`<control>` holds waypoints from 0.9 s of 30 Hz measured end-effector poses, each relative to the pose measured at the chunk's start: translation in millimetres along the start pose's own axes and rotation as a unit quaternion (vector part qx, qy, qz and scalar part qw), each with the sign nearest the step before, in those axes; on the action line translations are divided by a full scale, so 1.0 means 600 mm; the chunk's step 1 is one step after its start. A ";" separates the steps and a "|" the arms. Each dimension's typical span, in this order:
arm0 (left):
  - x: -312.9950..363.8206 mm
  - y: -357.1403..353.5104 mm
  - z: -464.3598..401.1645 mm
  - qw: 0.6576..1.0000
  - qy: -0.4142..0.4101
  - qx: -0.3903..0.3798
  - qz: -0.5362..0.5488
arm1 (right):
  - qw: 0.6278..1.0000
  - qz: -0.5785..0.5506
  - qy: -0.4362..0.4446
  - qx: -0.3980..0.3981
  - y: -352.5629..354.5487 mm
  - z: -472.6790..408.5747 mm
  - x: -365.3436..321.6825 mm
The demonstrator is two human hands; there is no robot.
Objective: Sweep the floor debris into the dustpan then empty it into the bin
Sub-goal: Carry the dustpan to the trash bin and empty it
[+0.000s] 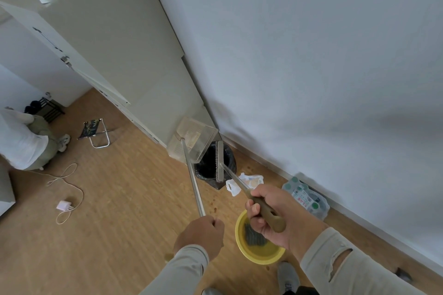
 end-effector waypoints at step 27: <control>0.011 0.052 0.003 0.999 -0.014 0.000 0.049 | 1.000 0.012 0.006 -0.006 -0.013 -0.001 -0.004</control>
Point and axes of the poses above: each hand's wrist, its own z-axis away from the middle knuckle, its own y-axis out of the back of the hand, x = y × z, the point moved 9 cm from there along -z, towards the middle knuckle, and after that the axes turned 12 degrees about z, right-handed, at the moved point
